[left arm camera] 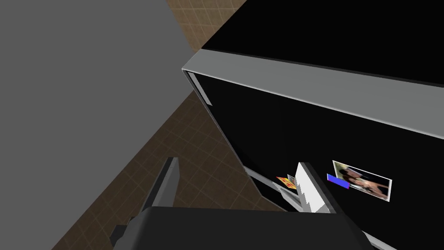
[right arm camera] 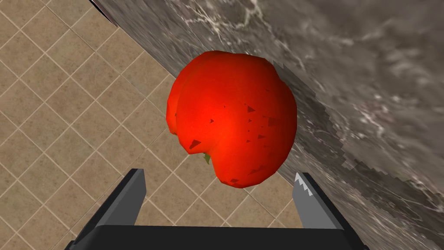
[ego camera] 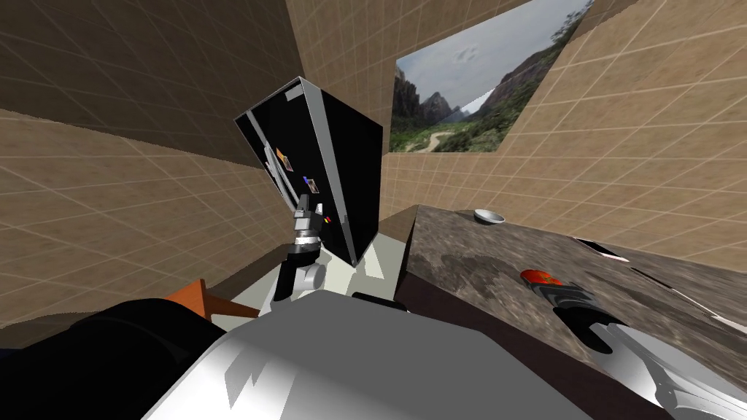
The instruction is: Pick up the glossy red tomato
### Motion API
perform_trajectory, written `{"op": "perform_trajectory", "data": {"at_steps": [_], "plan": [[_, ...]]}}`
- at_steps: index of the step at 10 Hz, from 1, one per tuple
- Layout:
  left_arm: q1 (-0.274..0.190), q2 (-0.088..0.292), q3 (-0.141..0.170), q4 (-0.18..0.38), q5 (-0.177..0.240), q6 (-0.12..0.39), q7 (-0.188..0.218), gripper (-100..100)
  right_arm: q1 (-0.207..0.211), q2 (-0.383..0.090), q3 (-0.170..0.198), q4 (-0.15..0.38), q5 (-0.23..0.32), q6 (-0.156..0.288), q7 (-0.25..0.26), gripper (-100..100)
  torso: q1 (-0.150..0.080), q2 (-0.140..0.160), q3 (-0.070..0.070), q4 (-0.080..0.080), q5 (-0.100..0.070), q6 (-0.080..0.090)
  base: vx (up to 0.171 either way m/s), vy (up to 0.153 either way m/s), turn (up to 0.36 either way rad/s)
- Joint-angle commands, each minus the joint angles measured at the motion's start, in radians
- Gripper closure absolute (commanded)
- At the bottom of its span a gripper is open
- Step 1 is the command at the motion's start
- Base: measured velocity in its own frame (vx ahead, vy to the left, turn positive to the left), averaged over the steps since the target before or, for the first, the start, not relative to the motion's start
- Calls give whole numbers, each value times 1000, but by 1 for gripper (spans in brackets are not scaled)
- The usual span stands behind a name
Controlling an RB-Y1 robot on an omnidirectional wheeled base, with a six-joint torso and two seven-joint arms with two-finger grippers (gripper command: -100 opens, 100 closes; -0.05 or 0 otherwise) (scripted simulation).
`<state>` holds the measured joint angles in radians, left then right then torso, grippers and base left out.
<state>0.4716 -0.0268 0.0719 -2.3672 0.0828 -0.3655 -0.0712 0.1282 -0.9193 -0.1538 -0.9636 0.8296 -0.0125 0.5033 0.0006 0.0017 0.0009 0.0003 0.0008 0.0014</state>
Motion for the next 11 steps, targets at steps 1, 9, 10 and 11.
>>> {"op": "perform_trajectory", "data": {"at_steps": [1, 9, 10, 11], "plan": [[0, 0, 0, 0, 0, 0, 0, 0, -1, 1, -2, 0, 2, -3, 1, -100, 0, 0, 0, 0, 0, 0, -5, -7, 19], [0, 0, 0, 0, 0, 0, 0, 0, 5, -7, 20, -11, -11, 31, -13, -100, -2, 1, 1, 0, -1, 0, -4, -3, 16], [0, 0, 0, 0, 0, 0, 0, 0, 8, -10, 31, -16, -18, 49, -20, -100, -3, 3, 2, 1, -1, -1, -43, -57, 141], [0, 0, 0, 0, 0, 0, 0, 0, 11, -14, 43, -22, -25, 66, -26, -100, -5, 4, 2, 1, -1, 0, -44, -63, 118]]}}
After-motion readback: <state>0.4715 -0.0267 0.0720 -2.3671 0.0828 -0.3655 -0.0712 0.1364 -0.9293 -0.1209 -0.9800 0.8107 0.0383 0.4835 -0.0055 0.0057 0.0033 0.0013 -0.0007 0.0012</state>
